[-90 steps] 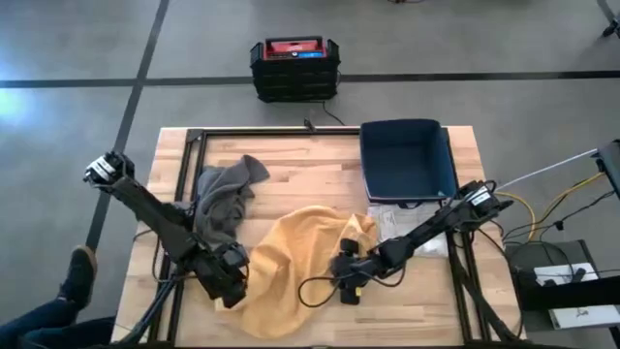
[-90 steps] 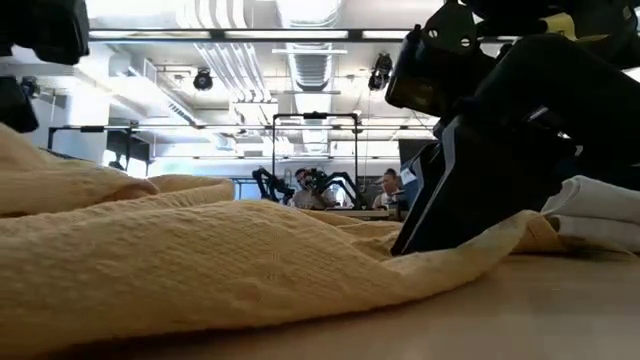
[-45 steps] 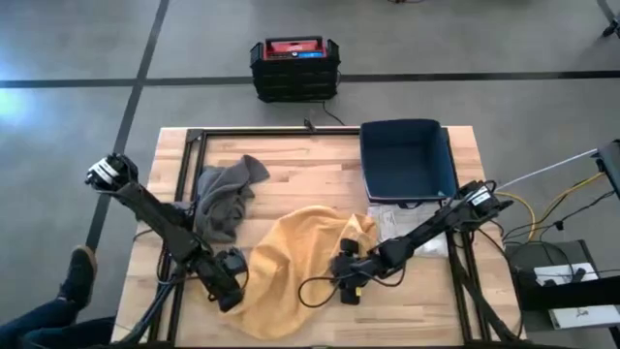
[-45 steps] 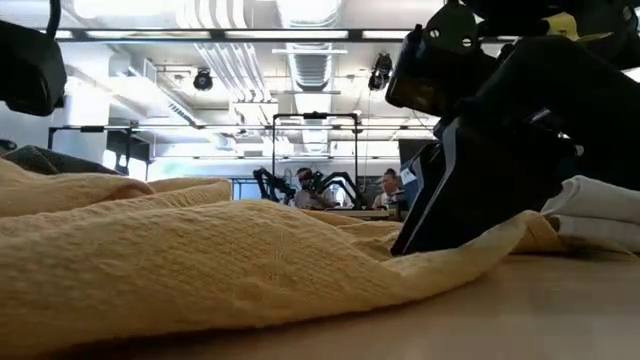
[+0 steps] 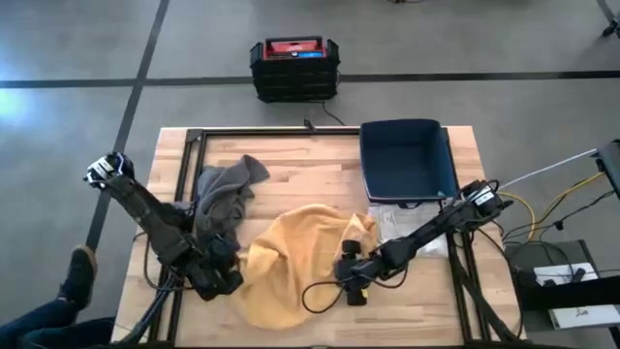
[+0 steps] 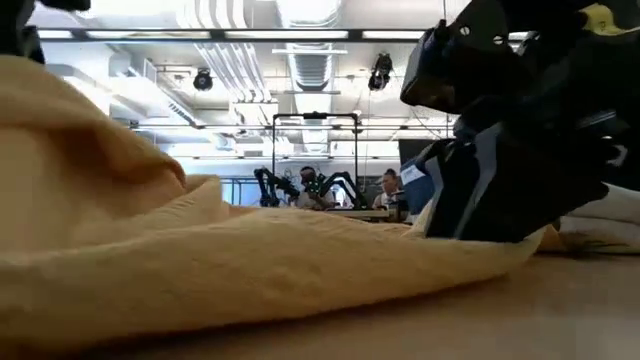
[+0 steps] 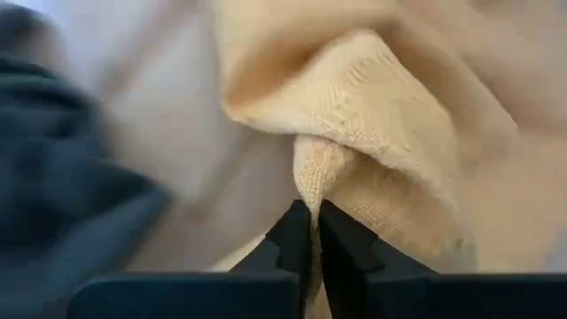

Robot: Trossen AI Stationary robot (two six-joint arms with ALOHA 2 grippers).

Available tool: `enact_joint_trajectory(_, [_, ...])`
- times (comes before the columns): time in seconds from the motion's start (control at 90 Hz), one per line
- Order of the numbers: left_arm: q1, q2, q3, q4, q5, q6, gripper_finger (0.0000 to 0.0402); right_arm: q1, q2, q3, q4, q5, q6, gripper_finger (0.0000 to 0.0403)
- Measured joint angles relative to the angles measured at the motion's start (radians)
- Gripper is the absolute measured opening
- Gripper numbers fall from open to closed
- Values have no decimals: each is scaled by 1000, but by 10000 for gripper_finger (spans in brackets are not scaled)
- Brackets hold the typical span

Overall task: Fold towel
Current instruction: Fold the yellow towel

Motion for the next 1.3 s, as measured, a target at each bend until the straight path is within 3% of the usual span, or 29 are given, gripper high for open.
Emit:
enact_joint_trajectory(0.122, [-12,0,7,-107,-13,-150,3,22,1,0,-6,-61,1,183])
enact_joint_trajectory(0.278, [-16,10,-22,-105,68,-224,4,57,2,-1,-8,-106,-15,183])
enact_joint_trajectory(0.4, [-16,22,-36,-94,84,-225,3,81,3,-1,-9,-144,-33,183])
enact_joint_trajectory(0.522, [-15,33,-44,-37,85,-134,8,85,1,-1,-10,-143,-35,183])
enact_joint_trajectory(0.722, [-11,32,-46,-49,94,-43,100,83,4,40,-23,-152,-71,183])
enact_joint_trajectory(0.844, [-9,19,-32,-246,113,-210,164,99,6,75,-96,-184,-73,183])
enact_joint_trajectory(0.933, [-26,16,-22,-278,95,-289,186,122,4,89,-154,-203,-64,183])
enact_joint_trajectory(1.056, [-41,14,-21,-100,39,-243,192,140,2,112,-184,-203,-43,183])
enact_joint_trajectory(1.3, [-65,83,-22,513,-119,152,160,134,-22,240,-196,-178,-120,183])
